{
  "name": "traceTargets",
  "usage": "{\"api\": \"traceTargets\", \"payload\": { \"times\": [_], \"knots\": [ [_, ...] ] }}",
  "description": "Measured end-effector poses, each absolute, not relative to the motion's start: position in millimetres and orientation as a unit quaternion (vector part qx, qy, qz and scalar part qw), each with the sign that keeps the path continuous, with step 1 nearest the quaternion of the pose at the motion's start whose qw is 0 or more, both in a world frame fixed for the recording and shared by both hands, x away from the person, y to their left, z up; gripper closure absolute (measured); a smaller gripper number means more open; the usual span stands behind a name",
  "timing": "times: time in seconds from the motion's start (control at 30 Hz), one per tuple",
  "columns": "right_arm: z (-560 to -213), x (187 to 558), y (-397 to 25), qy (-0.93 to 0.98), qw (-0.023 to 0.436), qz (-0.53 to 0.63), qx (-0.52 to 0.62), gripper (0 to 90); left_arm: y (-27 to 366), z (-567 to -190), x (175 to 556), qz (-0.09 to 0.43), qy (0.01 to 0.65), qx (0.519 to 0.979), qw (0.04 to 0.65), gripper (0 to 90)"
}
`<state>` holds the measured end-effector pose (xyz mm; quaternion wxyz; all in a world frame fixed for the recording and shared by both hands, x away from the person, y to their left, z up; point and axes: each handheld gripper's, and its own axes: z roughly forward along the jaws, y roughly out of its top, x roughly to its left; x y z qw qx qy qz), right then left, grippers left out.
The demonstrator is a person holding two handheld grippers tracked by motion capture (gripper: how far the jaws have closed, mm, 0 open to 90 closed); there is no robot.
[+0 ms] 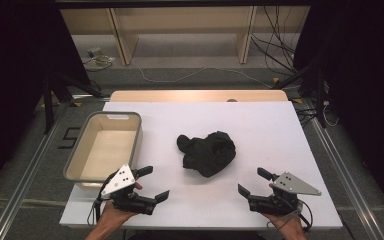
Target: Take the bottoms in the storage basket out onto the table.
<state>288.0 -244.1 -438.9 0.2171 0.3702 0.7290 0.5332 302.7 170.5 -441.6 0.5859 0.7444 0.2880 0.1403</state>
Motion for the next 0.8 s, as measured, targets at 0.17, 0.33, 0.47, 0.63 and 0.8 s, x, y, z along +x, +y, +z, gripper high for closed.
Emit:
{"api": "traceTargets", "payload": {
  "times": [0.17, 0.33, 0.47, 0.63, 0.8],
  "knots": [
    [-439.2, 287.9, -243.5, 0.727, 0.219, 0.534, 0.372, 13.9, 170.7, -441.5, 304.4, 0.141, 0.289, 0.744, 0.586, 4.6],
    [-438.9, 287.7, -244.4, 0.726, 0.220, 0.534, 0.373, 13.9, 170.0, -441.6, 305.0, 0.142, 0.289, 0.745, 0.584, 4.6],
    [-439.0, 287.9, -244.6, 0.725, 0.222, 0.534, 0.373, 13.9, 170.1, -441.3, 305.2, 0.143, 0.289, 0.744, 0.585, 4.6],
    [-438.6, 287.8, -245.0, 0.724, 0.223, 0.536, 0.373, 13.9, 170.2, -441.5, 305.4, 0.143, 0.291, 0.743, 0.586, 4.6],
    [-438.6, 287.7, -245.2, 0.724, 0.223, 0.536, 0.374, 13.9, 169.8, -442.0, 305.7, 0.143, 0.289, 0.745, 0.584, 4.6]
  ]
}}
